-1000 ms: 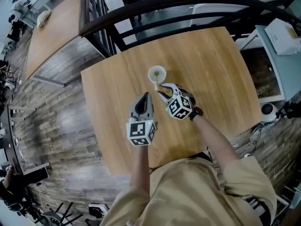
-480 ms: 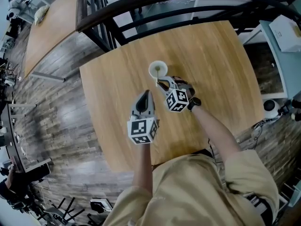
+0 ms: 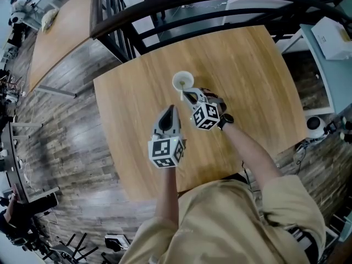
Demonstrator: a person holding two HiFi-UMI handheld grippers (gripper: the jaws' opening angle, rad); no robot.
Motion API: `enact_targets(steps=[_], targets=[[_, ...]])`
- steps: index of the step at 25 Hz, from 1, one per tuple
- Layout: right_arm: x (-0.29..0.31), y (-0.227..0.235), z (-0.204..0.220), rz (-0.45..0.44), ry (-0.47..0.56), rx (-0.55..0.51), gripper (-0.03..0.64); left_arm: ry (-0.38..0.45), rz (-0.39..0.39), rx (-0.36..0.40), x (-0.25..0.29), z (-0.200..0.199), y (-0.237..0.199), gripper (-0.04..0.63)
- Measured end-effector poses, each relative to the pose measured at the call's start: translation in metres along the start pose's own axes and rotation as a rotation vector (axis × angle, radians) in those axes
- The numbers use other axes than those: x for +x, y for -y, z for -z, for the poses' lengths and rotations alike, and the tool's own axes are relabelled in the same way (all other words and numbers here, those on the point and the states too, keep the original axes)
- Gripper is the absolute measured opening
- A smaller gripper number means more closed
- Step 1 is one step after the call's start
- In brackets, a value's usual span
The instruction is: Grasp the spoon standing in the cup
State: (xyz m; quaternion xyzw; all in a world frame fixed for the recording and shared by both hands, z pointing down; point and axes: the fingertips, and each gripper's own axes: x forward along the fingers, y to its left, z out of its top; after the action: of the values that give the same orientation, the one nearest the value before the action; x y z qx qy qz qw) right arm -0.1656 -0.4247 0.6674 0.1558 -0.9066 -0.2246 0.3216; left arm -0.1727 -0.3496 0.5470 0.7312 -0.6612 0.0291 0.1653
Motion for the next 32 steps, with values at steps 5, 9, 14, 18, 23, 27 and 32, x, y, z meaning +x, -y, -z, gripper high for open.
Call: enact_targets(steps=[5,9,14,18,23,27,32], targets=[[-0.015,0.006,-0.009,0.052,0.019,0.035,0.017,0.010,0.004,0.016,-0.009,-0.001,0.003,0.011],[-0.037,0.016,-0.023,0.107,0.054,0.093,0.017,0.029,0.012,0.036,-0.019,-0.008,0.012,0.011],[-0.068,0.021,-0.047,0.148,0.100,0.125,0.017,0.057,0.023,0.045,-0.028,-0.018,0.021,0.011],[-0.094,0.019,-0.060,0.125,0.087,0.231,0.017,0.085,0.037,0.062,-0.036,-0.031,0.027,0.011],[-0.135,0.019,-0.073,0.138,0.090,0.372,0.017,0.125,0.057,0.058,-0.052,-0.046,0.039,0.011],[-0.172,0.022,-0.084,0.153,0.149,0.514,0.015,0.162,0.066,0.069,-0.067,-0.063,0.050,0.011],[-0.227,0.030,-0.097,0.221,0.194,0.660,0.015,0.202,0.077,0.114,-0.088,-0.080,0.065,0.011]])
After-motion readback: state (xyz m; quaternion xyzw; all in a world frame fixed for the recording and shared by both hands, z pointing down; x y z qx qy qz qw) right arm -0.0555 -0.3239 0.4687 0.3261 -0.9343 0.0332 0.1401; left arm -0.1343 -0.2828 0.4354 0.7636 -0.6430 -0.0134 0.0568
